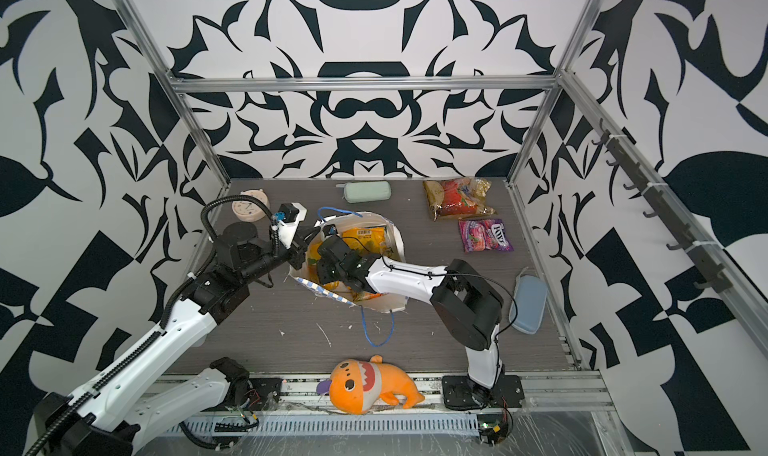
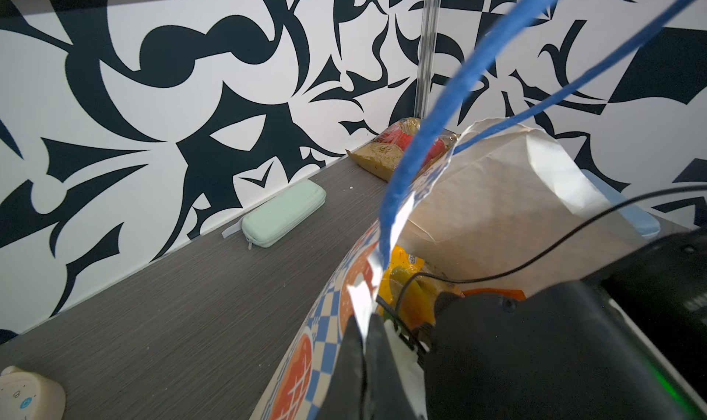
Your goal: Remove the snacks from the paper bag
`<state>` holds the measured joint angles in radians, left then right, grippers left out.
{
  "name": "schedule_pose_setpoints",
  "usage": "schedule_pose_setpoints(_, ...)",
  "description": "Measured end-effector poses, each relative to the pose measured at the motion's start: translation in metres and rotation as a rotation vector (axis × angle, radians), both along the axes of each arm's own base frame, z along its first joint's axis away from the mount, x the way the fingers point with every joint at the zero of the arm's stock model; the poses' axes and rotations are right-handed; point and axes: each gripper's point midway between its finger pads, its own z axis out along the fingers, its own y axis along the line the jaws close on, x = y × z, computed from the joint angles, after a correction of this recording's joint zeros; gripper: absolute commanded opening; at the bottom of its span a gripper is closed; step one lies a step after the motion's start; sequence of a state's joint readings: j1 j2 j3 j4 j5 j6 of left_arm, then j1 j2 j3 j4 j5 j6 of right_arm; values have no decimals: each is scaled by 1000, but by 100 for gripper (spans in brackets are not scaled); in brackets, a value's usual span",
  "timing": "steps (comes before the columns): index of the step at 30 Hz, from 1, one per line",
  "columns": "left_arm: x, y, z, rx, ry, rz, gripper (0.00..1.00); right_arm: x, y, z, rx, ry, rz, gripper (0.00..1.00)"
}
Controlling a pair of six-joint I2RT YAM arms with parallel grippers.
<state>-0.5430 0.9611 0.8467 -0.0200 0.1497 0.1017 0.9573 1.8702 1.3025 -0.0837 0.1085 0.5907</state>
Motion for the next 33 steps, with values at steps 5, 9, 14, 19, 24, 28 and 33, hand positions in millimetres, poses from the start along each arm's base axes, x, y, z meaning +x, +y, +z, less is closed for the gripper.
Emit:
schedule_pose_setpoints(5, 0, 0, 0, 1, 0, 0, 0, 1, -13, 0, -11, -11, -12, 0)
schedule_pose_setpoints(9, 0, 0, 0, 0, -2, 1, 0, -1, -20, 0, -11, -15, -10, 0)
schedule_pose_setpoints(14, 1, 3, 3, -2, -12, 17, 0, -5, -24, 4, 17, -43, 30, 0)
schedule_pose_setpoints(19, 2, 5, 5, -4, -21, 32, 0, -10, -27, 15, 52, -71, 70, 0)
schedule_pose_setpoints(24, 4, 6, 6, -4, -26, 46, 0, -8, -33, 30, 102, -102, 85, 0)
schedule_pose_setpoints(28, 6, 8, 7, -3, -28, 55, 0, -12, -37, 46, 135, -138, 116, 0)
schedule_pose_setpoints(33, 10, 10, 7, -1, -34, 82, 0, -17, -37, 70, 169, -203, 174, 0)
